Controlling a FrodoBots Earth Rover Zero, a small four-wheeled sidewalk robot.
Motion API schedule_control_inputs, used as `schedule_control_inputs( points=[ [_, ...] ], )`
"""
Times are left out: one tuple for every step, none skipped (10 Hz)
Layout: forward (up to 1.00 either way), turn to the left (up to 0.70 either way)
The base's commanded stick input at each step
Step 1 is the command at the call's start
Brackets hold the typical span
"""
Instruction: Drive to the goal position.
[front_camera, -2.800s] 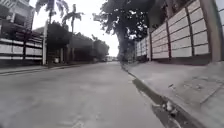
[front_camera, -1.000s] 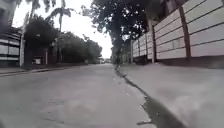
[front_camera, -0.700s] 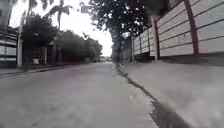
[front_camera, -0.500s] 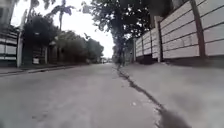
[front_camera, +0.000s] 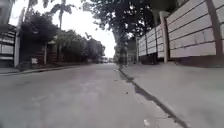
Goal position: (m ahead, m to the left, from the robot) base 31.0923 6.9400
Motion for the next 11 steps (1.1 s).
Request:
schedule_control_inputs(
  points=[
    [1.00, 0.18],
    [1.00, 0.03],
    [1.00, 0.00],
    [1.00, 0.00],
    [1.00, 0.00],
    [1.00, 0.00],
    [1.00, 0.00],
    [1.00, 0.00],
    [1.00, 0.00],
    [0.85, 0.00],
    [0.96, 0.00]
  ],
)
